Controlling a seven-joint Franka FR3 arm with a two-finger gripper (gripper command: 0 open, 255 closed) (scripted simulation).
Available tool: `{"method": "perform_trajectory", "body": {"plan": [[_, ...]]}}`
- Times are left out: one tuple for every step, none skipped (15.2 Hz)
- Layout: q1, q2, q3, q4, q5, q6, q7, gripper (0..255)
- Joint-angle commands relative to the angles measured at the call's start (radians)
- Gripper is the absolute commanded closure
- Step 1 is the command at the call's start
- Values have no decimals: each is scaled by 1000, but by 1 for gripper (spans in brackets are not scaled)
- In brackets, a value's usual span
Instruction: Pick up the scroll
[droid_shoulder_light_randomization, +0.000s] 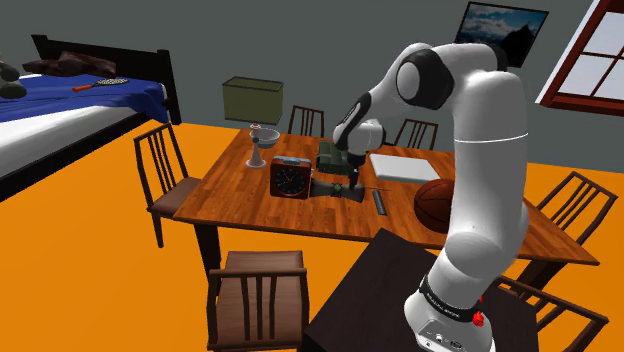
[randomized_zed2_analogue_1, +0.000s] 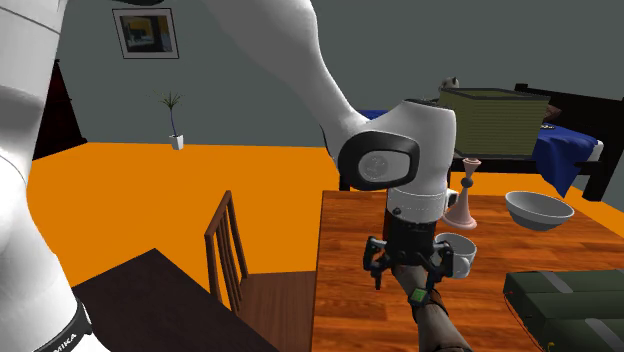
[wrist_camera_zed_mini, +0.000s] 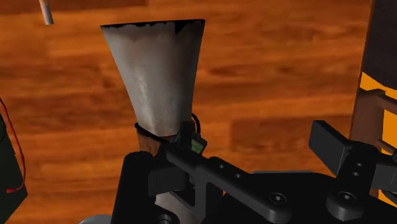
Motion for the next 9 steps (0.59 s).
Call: {"method": "perform_trajectory", "body": {"plan": [[-42,75,30,69,38,14,-53,0],[-62,112,45,107,52,17,-73,0],[-82,149,59,147,63,20,-92,0],[-101,185,73,188,73,21,-109,0],[-119,222,85,230,81,22,-124,0],[-135,255,96,270,87,21,-136,0],[-139,266,101,273,92,29,-139,0],[-143,277,106,276,96,37,-142,0],[-147,288,111,279,101,44,-145,0]]}}
